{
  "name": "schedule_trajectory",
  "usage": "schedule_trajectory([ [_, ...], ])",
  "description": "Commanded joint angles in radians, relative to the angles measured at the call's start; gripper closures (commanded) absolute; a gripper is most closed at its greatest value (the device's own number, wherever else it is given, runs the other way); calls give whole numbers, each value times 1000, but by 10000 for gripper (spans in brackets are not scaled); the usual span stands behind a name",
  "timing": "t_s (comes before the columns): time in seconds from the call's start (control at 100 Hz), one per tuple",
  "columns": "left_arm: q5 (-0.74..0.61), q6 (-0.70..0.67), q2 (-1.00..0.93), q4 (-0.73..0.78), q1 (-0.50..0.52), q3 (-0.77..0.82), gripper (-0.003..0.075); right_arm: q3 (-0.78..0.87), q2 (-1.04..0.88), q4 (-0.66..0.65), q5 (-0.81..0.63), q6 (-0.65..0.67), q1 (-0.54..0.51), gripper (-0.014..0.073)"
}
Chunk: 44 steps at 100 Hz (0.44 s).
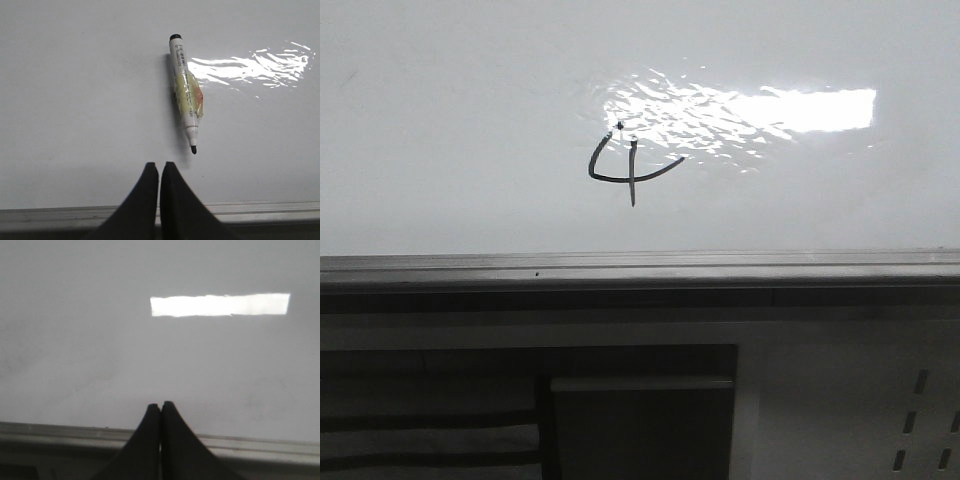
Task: Write number 4 on whiteboard
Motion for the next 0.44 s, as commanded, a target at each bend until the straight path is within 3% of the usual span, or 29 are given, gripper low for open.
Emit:
schedule_trajectory([
  [0.0,-79,-9,-27,1,2,25,741,18,-24,2,-136,0,-9,666],
  [0.43,-79,-9,-27,1,2,25,741,21,-24,2,-143,0,-9,666],
])
